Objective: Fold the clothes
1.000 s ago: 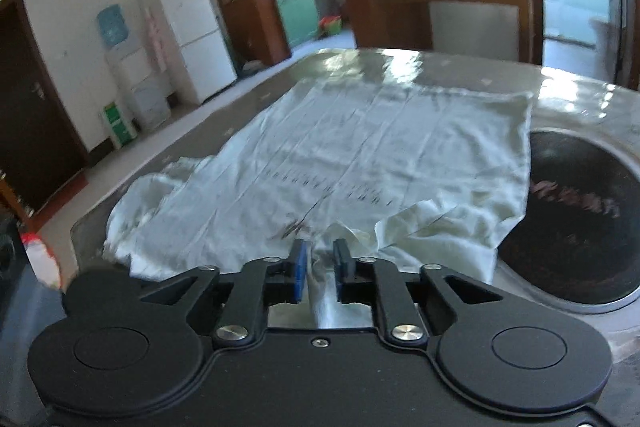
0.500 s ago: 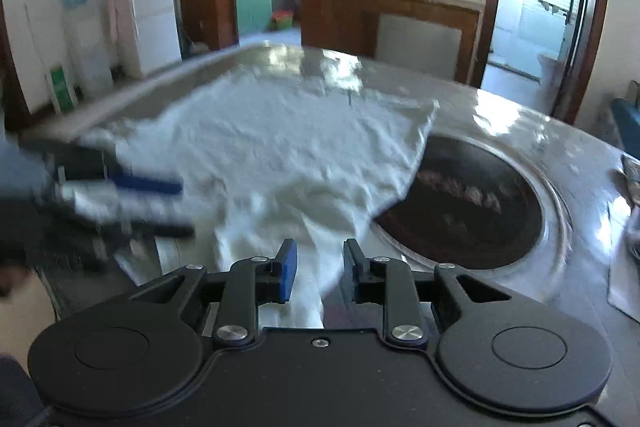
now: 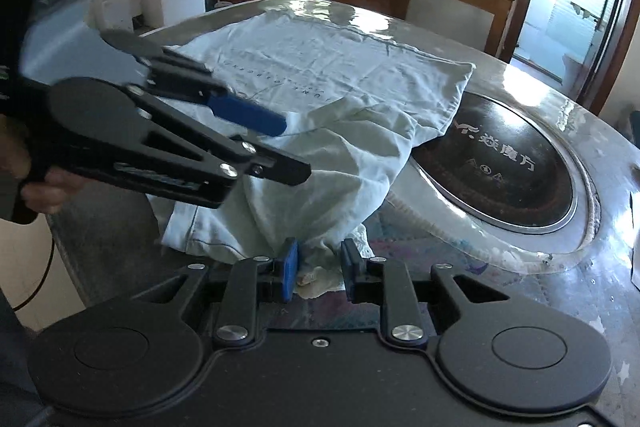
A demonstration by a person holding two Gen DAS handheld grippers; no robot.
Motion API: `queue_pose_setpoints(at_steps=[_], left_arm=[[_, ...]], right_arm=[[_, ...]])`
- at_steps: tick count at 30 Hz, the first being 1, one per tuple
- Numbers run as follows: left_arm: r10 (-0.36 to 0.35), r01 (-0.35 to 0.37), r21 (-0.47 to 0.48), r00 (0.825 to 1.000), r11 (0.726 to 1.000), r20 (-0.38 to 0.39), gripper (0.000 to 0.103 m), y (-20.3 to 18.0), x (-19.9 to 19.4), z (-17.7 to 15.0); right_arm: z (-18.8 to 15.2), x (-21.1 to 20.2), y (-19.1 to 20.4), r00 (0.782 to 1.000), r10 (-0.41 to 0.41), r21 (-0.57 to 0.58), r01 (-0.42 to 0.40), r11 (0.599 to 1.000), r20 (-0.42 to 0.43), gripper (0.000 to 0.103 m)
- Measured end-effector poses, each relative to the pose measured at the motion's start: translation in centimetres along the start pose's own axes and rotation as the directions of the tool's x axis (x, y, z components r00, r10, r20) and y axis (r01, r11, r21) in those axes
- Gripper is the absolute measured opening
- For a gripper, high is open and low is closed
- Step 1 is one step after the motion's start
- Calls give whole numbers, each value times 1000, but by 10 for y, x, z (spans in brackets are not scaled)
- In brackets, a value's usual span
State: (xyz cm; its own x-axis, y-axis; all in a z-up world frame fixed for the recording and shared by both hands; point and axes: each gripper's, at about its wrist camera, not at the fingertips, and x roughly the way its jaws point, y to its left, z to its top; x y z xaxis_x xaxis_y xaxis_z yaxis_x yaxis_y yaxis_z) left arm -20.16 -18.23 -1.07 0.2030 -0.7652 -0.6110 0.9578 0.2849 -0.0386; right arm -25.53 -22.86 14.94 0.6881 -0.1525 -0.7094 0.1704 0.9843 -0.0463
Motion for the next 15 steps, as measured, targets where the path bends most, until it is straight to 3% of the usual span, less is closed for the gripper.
queue_pose_setpoints(at_steps=[6,11,12,13,15], left_arm=[[42,-42,-58,999,997,6,44,14,-4,-4],[37,-37,-68,999,997,9,43,17,-3,0],[33,-33,-61,999,998,2,41,16,0,1],[29,-29,-57,1000,998,-1,31,16,2,1],[31,-30,-45,1000,999,6,21,14,5,1]], right_arm=[[14,-16,-19,998,42,78,-46,996,46,26],[32,-12,-31,997,5,75,-11,997,78,27],[35,-9,-33,997,1,73,-7,997,80,27],[38,-5,-34,997,-3,70,-3,998,82,27],[48,7,-39,996,-16,56,11,998,84,27]])
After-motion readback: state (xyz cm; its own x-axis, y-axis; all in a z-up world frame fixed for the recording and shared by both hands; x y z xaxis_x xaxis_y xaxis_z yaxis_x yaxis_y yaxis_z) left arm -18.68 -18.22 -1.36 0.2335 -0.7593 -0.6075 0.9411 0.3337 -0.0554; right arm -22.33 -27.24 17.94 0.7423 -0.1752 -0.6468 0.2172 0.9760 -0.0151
